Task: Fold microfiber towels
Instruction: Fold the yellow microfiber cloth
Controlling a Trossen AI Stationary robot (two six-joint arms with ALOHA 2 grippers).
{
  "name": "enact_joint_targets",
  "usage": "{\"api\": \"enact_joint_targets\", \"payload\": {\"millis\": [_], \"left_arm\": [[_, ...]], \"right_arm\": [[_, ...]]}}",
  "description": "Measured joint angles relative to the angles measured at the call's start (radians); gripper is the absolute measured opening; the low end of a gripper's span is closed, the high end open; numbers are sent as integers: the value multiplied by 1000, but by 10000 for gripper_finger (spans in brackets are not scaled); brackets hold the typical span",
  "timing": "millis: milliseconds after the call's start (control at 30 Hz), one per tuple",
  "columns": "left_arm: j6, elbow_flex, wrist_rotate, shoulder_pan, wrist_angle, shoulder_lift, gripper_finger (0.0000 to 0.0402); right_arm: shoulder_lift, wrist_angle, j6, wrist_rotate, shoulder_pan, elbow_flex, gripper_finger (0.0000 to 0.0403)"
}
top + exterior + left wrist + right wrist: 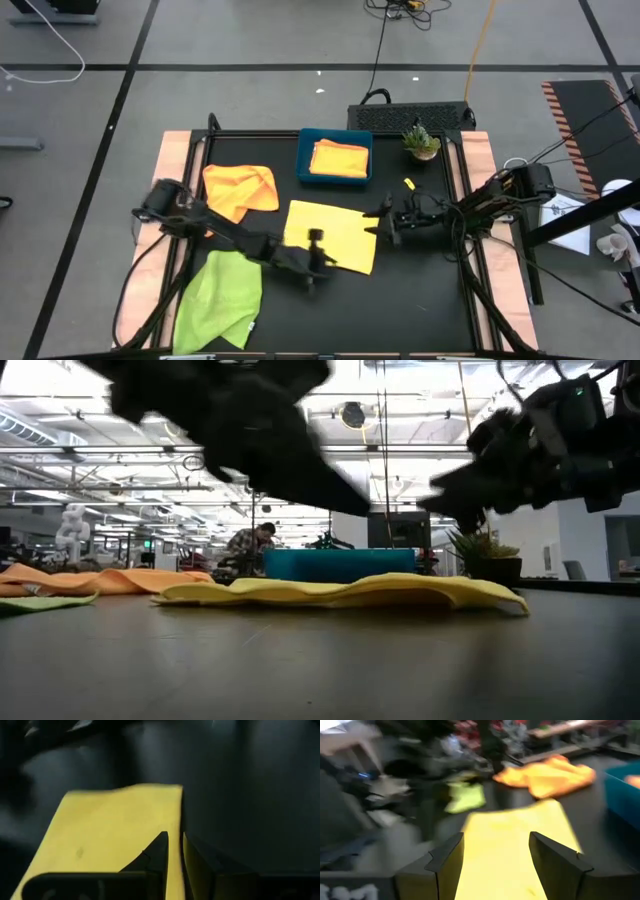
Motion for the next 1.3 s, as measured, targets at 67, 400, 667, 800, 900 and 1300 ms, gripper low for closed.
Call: {"api": "enact_joint_targets", "payload": {"millis": [67, 400, 667, 800, 900, 1300], "left_arm": [[37, 106, 0, 1, -125, 60, 65], [135, 465, -58, -11, -503, 233, 179], [205, 482, -149, -37, -457, 322, 238], [210, 482, -312, -33, -440, 350, 229], [210, 482, -322, -17, -443, 364, 211], [134, 481, -254, 3, -435, 349, 12]], "right_arm": [[1, -35, -2, 7, -8, -2, 215], [-1, -69, 1, 1, -3, 0, 215], [-15, -51, -28, 4, -4, 0, 215], [-23, -55, -32, 3, -4, 1, 215], [-26, -58, -31, 0, -4, 1, 215], [-30, -198, -103, -36, 16, -29, 215]]}}
